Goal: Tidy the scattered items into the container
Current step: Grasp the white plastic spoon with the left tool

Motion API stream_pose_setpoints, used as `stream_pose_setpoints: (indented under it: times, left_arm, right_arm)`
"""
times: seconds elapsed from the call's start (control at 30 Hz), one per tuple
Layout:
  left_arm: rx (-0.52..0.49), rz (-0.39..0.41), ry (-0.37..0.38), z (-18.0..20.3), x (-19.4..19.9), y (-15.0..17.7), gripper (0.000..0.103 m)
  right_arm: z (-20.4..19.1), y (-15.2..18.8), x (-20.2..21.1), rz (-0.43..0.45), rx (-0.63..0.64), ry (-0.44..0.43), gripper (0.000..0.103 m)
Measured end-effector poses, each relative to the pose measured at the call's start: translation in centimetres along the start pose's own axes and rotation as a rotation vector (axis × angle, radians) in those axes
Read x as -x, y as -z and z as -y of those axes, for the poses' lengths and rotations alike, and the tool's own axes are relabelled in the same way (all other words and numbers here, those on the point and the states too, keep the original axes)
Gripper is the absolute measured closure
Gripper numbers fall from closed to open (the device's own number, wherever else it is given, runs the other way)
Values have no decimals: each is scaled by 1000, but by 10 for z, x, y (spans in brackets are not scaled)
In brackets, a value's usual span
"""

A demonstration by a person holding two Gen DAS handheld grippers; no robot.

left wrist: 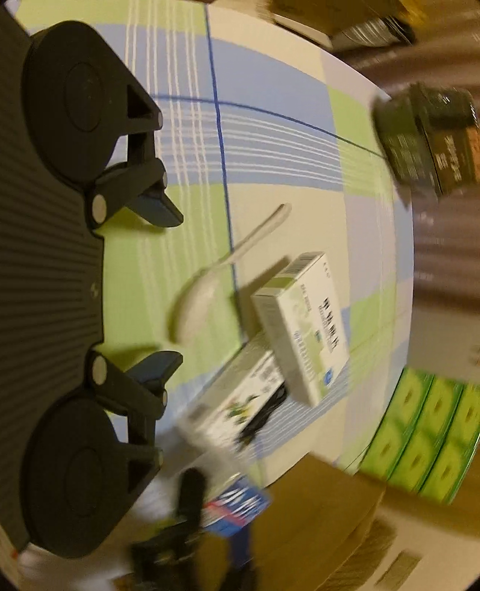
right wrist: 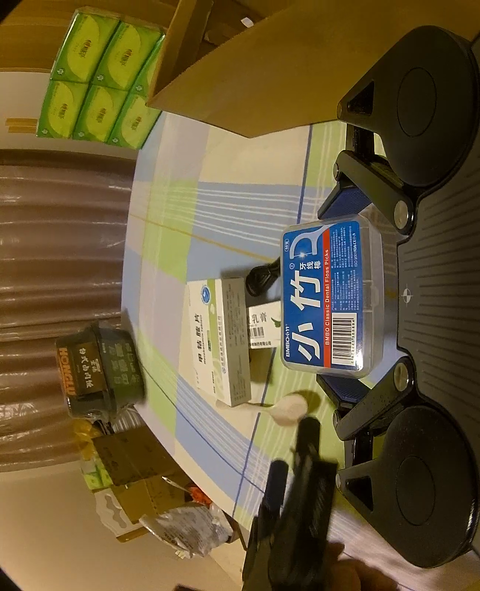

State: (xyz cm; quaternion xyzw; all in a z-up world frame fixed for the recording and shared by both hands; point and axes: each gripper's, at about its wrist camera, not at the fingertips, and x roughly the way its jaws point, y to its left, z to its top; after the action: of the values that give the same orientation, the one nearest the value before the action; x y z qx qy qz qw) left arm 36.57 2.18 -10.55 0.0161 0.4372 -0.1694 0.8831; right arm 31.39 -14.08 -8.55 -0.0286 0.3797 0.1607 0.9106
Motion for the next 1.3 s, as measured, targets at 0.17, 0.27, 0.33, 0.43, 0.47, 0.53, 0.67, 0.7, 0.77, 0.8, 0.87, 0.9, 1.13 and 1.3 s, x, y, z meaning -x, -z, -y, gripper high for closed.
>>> stream_pose_setpoints:
  times: [0.17,0.27,0.33,0.43,0.47,0.53,0.67,0.7,0.77,0.8,0.87,0.9,1.13,1.3]
  left_arm:
    - [60,-15,-15,12,-21,-5,35]
    - [-17,-15,-83,24,-25,-3,52]
    - [-49,-16,-108,25,-21,0,70]
    - [-44,-45,-108,18,-9,7,84]
    - [-52,-55,-111,17,-4,11,91]
    - [-61,-75,-105,15,8,21,91]
    - [-61,-86,-104,14,24,34,90]
    - [-50,-79,-104,13,27,34,84]
    - [-31,-66,-105,12,28,31,65]
    - [-22,-50,-104,12,27,28,55]
    - [-1,-27,-112,12,23,21,47]
    - [12,-14,-109,12,20,17,46]
    - [50,-9,-91,19,-14,0,46]
    - [-7,-3,-149,24,-25,-2,73]
  right_arm:
    - [7,1,-2,3,-7,2,20]
    - [10,2,-3,0,-13,0,20]
    - [10,2,-1,3,-11,-5,20]
    - [11,4,3,6,-17,-13,20]
    - [10,5,4,6,-20,-16,20]
    - [7,6,7,7,-21,-24,20]
    - [1,10,12,7,-22,-32,20]
    - [0,10,12,6,-23,-32,20]
    - [-2,10,12,4,-21,-32,20]
    - [-2,10,12,5,-16,-29,20]
    - [-2,7,10,7,-9,-25,20]
    - [-1,6,8,8,-6,-21,20]
    - [2,-9,-10,21,20,-13,20]
    - [4,-13,-16,25,20,-13,20]
